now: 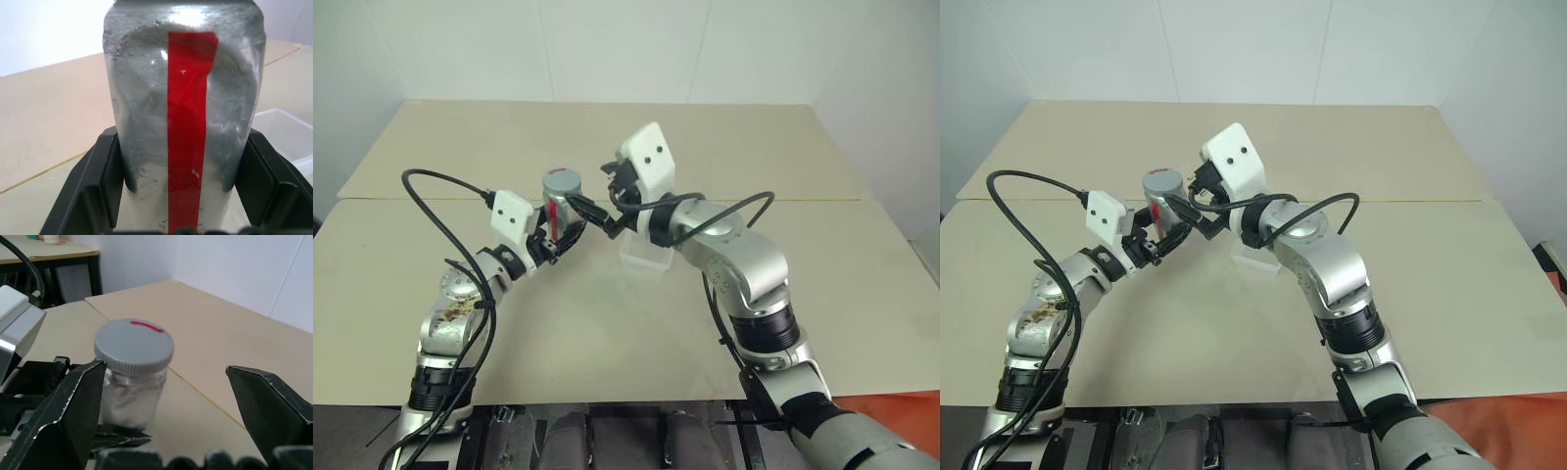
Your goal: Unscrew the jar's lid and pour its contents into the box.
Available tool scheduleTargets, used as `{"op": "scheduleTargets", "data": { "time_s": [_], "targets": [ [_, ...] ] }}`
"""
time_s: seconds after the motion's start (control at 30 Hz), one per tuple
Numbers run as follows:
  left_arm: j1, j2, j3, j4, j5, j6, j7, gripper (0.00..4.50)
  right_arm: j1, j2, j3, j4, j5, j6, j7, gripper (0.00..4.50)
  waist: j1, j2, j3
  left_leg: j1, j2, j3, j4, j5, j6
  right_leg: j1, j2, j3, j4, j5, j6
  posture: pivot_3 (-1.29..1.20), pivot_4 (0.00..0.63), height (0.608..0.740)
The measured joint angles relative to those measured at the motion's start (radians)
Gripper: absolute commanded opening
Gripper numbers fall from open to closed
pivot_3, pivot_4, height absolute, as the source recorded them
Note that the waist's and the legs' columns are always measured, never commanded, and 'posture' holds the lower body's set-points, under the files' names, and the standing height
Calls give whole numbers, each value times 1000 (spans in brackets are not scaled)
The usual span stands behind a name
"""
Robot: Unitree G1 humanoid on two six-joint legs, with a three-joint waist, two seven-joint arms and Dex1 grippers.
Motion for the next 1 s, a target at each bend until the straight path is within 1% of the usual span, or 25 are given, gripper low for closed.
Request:
{"op": "scheduleTargets", "data": {
  "time_s": [0.1,0.3,0.6,0.83,1.0],
  "targets": [
    [2,-2,14,-20,-5,-1,3,2776,11,-22,-26,4,-7,5,-10,4461,2,0,0,0,0,0,0,0,0,0,0,0,0,0,0,0,150,740],
    [7,-17,23,-22,-25,-2,6,2776,20,-35,-30,-31,3,18,3,4461,-1,0,0,0,0,0,0,0,0,0,0,0,0,0,0,0,150,740],
    [9,-32,19,-15,-24,-17,13,2776,29,-30,-57,-142,102,21,76,4461,0,0,0,0,0,-2,0,-1,2,0,0,0,0,0,0,0,150,740],
    [8,-55,-10,-10,-1,-25,21,2776,-44,33,-8,-70,72,17,47,4461,-1,0,0,0,0,-1,0,0,1,0,0,0,0,0,0,0,150,740],
    [8,-61,-16,-10,0,-25,27,2776,-64,58,19,-3,36,-4,35,4461,1,0,0,0,0,0,0,0,0,0,0,0,0,0,0,0,150,740]
  ]
}}
